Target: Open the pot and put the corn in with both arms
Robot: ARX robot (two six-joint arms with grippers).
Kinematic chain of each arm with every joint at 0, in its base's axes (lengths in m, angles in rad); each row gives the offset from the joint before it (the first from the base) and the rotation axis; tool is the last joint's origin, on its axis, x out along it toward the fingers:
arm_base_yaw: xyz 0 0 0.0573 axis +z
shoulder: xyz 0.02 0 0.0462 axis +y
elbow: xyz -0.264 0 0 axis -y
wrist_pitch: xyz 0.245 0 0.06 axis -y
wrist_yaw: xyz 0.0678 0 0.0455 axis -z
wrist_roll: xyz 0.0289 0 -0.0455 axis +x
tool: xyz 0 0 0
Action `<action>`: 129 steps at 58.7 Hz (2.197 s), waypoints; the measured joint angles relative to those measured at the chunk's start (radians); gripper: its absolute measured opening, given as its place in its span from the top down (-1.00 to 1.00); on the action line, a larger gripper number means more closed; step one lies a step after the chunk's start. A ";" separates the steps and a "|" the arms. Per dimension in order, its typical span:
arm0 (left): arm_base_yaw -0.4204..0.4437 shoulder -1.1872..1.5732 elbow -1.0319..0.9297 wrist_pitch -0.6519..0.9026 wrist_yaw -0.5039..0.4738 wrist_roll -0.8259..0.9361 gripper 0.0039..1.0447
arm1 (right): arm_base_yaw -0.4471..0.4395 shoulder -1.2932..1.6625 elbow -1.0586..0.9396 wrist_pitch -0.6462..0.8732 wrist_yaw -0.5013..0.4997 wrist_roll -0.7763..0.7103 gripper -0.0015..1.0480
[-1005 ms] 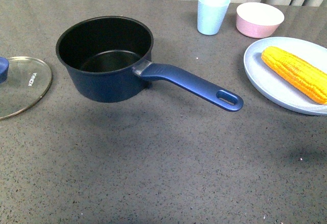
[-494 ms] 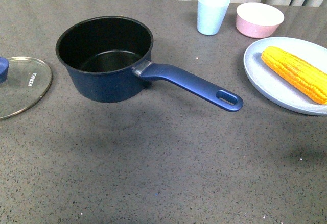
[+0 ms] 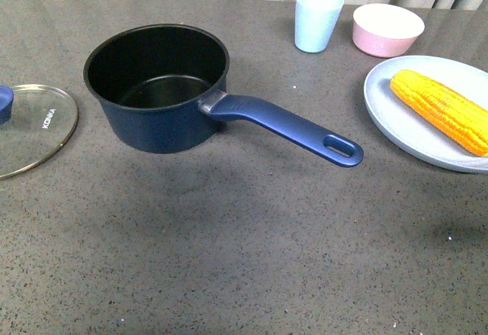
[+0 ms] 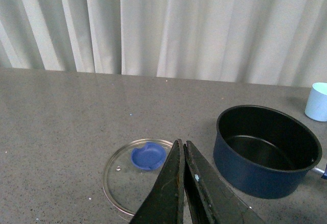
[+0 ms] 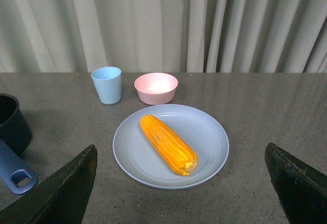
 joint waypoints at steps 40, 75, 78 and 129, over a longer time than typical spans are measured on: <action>0.000 -0.282 0.000 -0.297 -0.001 0.000 0.97 | 0.000 0.000 0.000 0.000 0.000 0.000 -0.83; -0.001 -0.282 0.000 -0.298 0.000 0.000 -0.31 | -0.134 0.354 0.199 -0.423 -0.236 0.028 -0.83; -0.001 -0.282 0.000 -0.298 0.000 0.000 -0.45 | -0.172 0.432 0.220 -0.417 -0.263 0.007 -0.83; -0.001 -0.282 0.000 -0.298 0.000 0.003 -0.84 | -0.128 1.839 0.870 0.183 -0.239 -0.486 -0.83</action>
